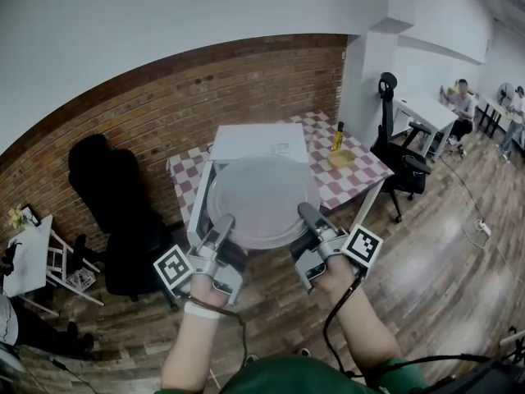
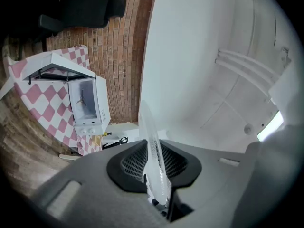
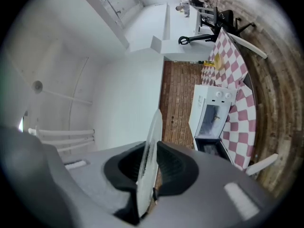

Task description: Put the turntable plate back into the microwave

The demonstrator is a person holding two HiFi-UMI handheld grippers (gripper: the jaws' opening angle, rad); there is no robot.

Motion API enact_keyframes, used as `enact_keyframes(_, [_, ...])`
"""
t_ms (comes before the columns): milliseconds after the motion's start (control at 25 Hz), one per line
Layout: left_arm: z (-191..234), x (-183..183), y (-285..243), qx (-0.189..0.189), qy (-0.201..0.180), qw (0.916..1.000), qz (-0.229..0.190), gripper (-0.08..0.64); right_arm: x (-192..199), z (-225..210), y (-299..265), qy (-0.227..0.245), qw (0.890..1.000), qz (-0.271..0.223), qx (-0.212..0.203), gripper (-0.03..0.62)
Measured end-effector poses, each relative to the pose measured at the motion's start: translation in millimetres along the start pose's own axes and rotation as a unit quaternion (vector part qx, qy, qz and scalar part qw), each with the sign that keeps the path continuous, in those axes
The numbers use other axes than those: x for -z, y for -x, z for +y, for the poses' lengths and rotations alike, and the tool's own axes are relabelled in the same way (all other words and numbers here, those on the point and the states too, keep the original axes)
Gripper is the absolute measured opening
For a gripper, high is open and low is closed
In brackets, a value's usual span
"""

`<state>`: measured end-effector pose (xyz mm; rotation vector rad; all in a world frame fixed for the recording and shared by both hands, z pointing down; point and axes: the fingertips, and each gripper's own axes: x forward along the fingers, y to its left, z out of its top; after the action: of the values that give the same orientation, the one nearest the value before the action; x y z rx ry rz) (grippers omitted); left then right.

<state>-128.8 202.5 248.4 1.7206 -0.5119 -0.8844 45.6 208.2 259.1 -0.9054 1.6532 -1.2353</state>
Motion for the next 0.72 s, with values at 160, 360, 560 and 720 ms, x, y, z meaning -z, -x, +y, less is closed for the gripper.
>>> enact_keyframes(160, [8, 1, 0, -0.008, 0.003, 1.0, -0.002, 0.067, -2, -9, 0, -0.015, 1.0, -0.002, 0.014, 0.04])
enact_keyframes(360, [21, 4, 0, -0.017, 0.009, 0.9998, -0.007, 0.069, -4, -24, 2, -0.016, 0.999, 0.005, 0.032, 0.04])
enact_keyframes(560, [33, 17, -2, -0.021, 0.011, 0.9996, -0.015, 0.069, -15, -34, 8, -0.01, 0.999, 0.017, 0.033, 0.041])
enact_keyframes(720, [37, 23, -11, -0.024, 0.005, 0.9994, -0.026, 0.069, -26, -38, 5, -0.01, 0.999, 0.031, 0.032, 0.044])
